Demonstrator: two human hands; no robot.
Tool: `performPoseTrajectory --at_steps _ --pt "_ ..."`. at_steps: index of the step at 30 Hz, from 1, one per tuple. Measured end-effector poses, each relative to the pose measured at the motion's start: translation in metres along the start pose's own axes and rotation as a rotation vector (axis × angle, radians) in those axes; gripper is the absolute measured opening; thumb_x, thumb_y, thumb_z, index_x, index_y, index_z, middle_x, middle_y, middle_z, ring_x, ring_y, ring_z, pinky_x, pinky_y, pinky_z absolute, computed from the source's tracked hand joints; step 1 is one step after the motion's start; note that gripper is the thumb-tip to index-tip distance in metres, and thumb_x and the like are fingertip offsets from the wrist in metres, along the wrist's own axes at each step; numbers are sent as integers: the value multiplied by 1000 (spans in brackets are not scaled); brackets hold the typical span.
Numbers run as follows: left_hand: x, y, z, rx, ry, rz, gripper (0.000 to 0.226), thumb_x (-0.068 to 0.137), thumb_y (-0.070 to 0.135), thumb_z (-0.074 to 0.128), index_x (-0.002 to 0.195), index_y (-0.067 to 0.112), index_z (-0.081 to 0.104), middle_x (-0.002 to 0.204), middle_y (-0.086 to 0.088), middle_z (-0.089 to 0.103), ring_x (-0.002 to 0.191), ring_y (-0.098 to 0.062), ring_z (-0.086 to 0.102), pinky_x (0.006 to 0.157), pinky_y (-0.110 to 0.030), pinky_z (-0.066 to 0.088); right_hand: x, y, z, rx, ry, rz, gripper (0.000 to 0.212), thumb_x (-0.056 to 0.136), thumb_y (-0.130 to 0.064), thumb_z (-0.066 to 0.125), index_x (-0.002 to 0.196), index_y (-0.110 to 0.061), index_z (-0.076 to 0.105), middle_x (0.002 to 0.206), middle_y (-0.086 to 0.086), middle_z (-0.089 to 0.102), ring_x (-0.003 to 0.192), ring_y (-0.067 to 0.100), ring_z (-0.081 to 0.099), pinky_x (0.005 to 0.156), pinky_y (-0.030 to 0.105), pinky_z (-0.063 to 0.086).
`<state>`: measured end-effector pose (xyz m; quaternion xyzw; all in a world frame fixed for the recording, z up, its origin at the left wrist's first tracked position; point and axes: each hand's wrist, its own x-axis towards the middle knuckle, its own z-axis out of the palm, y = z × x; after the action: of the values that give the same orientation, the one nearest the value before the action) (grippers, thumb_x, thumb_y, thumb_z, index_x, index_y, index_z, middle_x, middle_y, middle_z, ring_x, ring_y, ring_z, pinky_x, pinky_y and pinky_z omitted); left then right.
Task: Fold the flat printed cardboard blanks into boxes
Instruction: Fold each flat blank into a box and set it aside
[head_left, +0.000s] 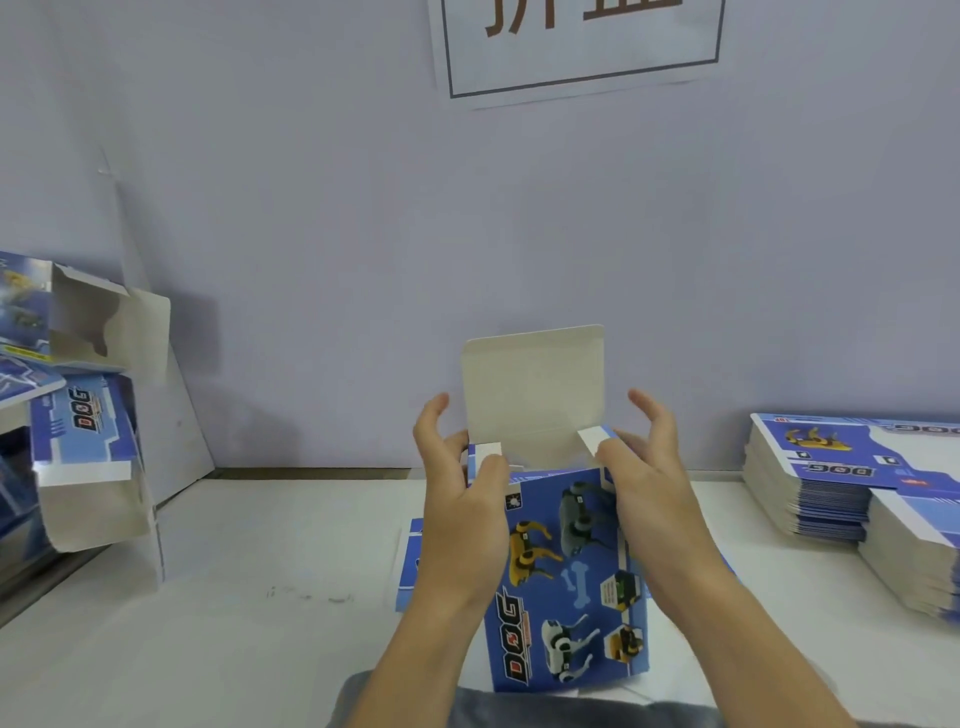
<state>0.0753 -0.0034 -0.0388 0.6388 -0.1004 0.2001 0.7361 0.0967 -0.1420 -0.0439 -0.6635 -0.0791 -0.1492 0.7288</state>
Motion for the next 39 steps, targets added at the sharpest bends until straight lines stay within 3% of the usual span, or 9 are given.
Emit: performPoseTrajectory --at_steps 3,7,11,15,20,24,27,34,39 --pt "0 -1 2 63 17 23 55 102 12 47 135 53 32 129 6 57 112 -15 64 86 -36 59 0 -4 -4 27 -83 7 41 99 -17 42 120 -50 55 100 -9 71 83 12 73 59 25 57" --pt "0 -7 -3 24 81 108 5 99 22 52 99 26 54 99 0 64 100 -27 66 64 -19 55 -1 -2 -4 38 -67 -28 19 96 -22 44 98 -33 60 91 6 72 79 26 75 57 34 57" --pt "-3 -10 -11 -240 81 99 39 88 45 40 97 11 59 104 -5 69 106 -33 69 61 -31 60 -5 1 -3 195 -97 -14 40 85 -50 40 102 -23 64 102 13 74 93 35 73 78 53 57" --pt "-2 -11 -14 -268 -2 65 42 81 51 57 101 14 56 102 1 71 104 -30 71 59 -28 61 -5 -1 -10 218 -197 27 47 81 -55 51 114 -23 62 111 14 72 100 36 72 89 59 55" --pt "0 -17 -16 -172 -16 124 24 84 33 56 104 20 52 102 8 69 107 -29 69 57 -27 60 -9 -3 -12 65 -269 -34 30 85 -50 70 111 -39 60 108 0 73 95 24 74 68 41 62" --pt "-1 -16 -18 -142 -5 151 27 86 37 57 108 22 53 106 3 68 106 -29 70 58 -29 61 -11 -8 -12 30 -252 -90 40 76 -49 59 112 -33 60 98 -11 73 90 15 74 56 26 59" --pt "-3 -13 -15 -125 7 171 30 83 47 58 102 25 55 102 8 70 102 -23 72 55 -27 59 -10 -8 -11 18 -243 -97 38 77 -46 58 111 -28 61 96 -8 74 87 14 74 54 25 58" --pt "-5 -21 -14 -69 34 180 35 86 45 59 109 20 55 115 6 63 121 -30 61 65 -36 63 -9 -10 -14 33 -240 -60 38 75 -46 59 107 -26 62 96 -5 74 89 19 74 56 28 58" --pt "-5 -23 -14 -56 9 209 29 87 35 53 110 19 57 116 13 61 125 -26 58 65 -32 62 -6 -8 -20 86 -263 -11 31 73 -45 63 102 -33 67 103 1 72 94 24 73 61 33 59"
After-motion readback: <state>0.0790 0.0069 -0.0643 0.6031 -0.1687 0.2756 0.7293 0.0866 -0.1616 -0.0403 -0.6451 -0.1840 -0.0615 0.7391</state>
